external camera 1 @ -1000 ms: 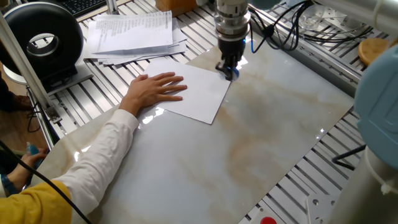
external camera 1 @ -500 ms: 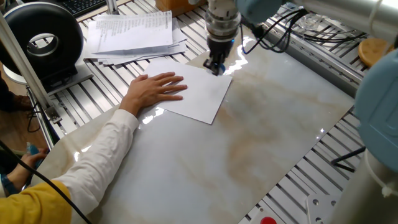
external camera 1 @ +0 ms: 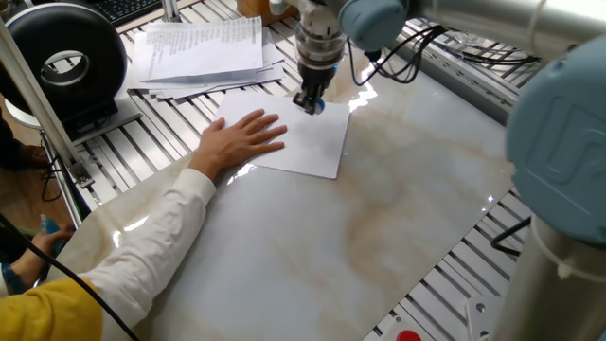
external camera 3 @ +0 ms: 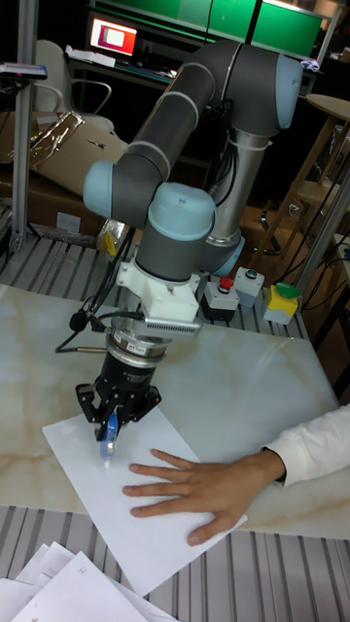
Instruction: Use the correction tape on paper
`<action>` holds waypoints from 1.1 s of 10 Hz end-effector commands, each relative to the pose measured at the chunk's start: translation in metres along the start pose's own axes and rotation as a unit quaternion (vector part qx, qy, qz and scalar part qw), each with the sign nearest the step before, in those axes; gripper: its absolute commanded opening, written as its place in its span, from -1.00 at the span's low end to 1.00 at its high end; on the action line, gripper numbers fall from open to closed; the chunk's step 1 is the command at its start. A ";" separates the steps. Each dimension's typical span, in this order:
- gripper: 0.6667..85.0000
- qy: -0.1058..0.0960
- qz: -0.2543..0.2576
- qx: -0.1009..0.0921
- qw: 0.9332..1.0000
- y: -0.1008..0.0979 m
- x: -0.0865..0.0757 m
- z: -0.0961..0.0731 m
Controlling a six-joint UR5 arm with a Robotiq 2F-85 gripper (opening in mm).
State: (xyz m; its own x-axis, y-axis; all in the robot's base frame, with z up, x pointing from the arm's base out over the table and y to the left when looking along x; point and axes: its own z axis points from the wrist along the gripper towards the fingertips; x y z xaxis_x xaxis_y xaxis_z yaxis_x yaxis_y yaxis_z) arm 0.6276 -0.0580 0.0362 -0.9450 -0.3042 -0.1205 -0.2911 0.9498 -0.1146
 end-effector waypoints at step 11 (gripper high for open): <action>0.11 0.063 -0.010 -0.011 0.998 -0.002 0.034 -0.008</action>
State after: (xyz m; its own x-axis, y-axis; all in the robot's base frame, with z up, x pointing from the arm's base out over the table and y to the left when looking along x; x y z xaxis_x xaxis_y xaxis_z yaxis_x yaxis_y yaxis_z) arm 0.6260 -0.0581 0.0314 -0.9289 -0.3591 -0.0903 -0.3488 0.9305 -0.1124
